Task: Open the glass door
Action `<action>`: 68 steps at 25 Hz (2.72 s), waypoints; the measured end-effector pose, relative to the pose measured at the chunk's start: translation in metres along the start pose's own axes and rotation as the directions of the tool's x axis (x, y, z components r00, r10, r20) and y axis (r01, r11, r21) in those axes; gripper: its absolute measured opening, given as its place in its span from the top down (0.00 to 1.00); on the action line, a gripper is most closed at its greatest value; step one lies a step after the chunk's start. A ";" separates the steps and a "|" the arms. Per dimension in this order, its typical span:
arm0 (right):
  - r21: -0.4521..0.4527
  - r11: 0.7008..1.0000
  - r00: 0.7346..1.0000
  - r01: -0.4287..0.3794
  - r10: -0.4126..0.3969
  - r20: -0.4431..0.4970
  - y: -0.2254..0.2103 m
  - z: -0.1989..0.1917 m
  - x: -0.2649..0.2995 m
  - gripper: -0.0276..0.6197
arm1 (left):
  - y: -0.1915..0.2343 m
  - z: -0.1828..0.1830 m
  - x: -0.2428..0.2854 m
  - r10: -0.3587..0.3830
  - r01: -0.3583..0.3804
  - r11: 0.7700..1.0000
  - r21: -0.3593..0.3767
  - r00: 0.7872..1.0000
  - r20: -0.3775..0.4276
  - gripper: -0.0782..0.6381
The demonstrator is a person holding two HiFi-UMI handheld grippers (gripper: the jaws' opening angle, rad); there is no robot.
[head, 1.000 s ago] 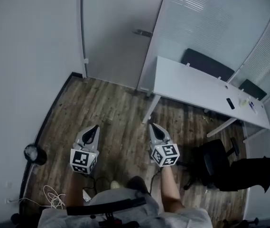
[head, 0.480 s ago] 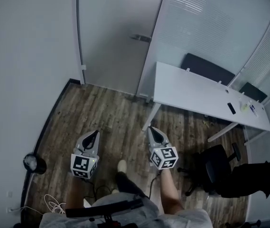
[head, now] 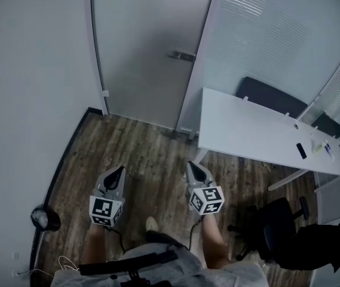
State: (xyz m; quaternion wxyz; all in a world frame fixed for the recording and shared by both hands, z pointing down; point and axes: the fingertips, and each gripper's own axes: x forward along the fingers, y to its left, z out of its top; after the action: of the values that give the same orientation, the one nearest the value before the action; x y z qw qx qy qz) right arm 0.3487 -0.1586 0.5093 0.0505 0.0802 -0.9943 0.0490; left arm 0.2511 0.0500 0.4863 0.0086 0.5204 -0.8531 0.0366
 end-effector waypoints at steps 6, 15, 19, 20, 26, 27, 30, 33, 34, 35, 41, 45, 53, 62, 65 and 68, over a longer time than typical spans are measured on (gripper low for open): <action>0.011 1.000 1.000 -0.007 0.007 -0.001 -0.036 0.007 0.053 0.95 | 0.023 0.008 0.066 0.006 -0.006 1.000 0.003 1.000 0.021 0.89; 0.030 1.000 1.000 -0.002 0.002 -0.004 -0.084 0.014 0.105 0.95 | 0.040 0.012 0.137 0.007 -0.007 1.000 0.019 1.000 0.004 0.89; 0.038 0.999 1.000 0.004 -0.004 -0.001 -0.096 0.016 0.130 0.95 | 0.051 0.010 0.169 -0.014 0.015 1.000 0.018 1.000 -0.018 0.89; 0.036 0.999 1.000 0.008 -0.008 0.000 -0.099 0.017 0.137 0.95 | 0.054 0.009 0.178 -0.021 0.022 1.000 0.019 1.000 -0.020 0.89; 0.024 0.998 0.998 0.056 -0.056 0.006 -0.129 0.025 0.188 0.95 | 0.081 0.009 0.244 -0.074 0.074 0.997 0.020 0.997 -0.007 0.89; 0.025 0.998 0.998 0.065 -0.065 0.006 -0.135 0.027 0.197 0.95 | 0.085 0.010 0.256 -0.084 0.084 0.996 0.019 0.996 -0.004 0.89; 0.032 0.995 0.996 0.090 -0.090 0.007 -0.150 0.034 0.224 0.95 | 0.100 0.011 0.292 -0.110 0.110 0.994 0.022 0.994 -0.009 0.89; 0.043 0.992 0.993 0.118 -0.119 0.011 -0.166 0.041 0.253 0.95 | 0.118 0.015 0.329 -0.140 0.140 0.990 0.029 0.990 -0.013 0.89; 0.046 0.991 0.992 0.129 -0.129 0.011 -0.173 0.044 0.263 0.95 | 0.124 0.016 0.342 -0.150 0.150 0.988 0.032 0.989 -0.013 0.89; 0.050 0.989 0.990 0.137 -0.138 0.010 -0.179 0.046 0.273 0.95 | 0.130 0.018 0.355 -0.159 0.159 0.987 0.034 0.987 -0.012 0.89; 0.051 0.983 0.984 0.177 -0.177 -0.002 -0.205 0.051 0.316 0.95 | 0.152 0.026 0.413 -0.224 0.223 0.974 0.037 0.975 0.009 0.89; 0.056 0.978 0.979 0.203 -0.202 -0.012 -0.217 0.047 0.337 0.95 | 0.164 0.021 0.444 -0.252 0.251 0.966 0.055 0.968 0.009 0.89; 0.070 0.969 0.971 0.238 -0.238 -0.013 -0.242 0.066 0.361 0.95 | 0.175 0.040 0.491 -0.282 0.281 0.957 0.078 0.960 -0.001 0.89; 0.060 0.964 0.965 0.261 -0.260 -0.020 -0.295 0.064 0.405 0.95 | 0.189 0.029 0.566 -0.287 0.286 0.954 0.091 0.958 -0.001 0.89; 0.059 0.963 0.964 0.265 -0.264 -0.025 -0.312 0.062 0.425 0.95 | 0.195 0.027 0.596 -0.297 0.295 0.949 0.114 0.955 -0.008 0.89; 0.061 0.962 0.964 0.264 -0.262 -0.040 -0.326 0.055 0.446 0.95 | 0.198 0.023 0.627 -0.323 0.321 0.936 0.142 0.946 -0.012 0.88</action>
State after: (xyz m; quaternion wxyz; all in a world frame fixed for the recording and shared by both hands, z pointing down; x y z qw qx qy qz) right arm -0.0412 -0.5540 0.5326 0.0696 0.2125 -0.9717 0.0759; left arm -0.2119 -0.4176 0.4857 -0.0276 0.6524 -0.7517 0.0926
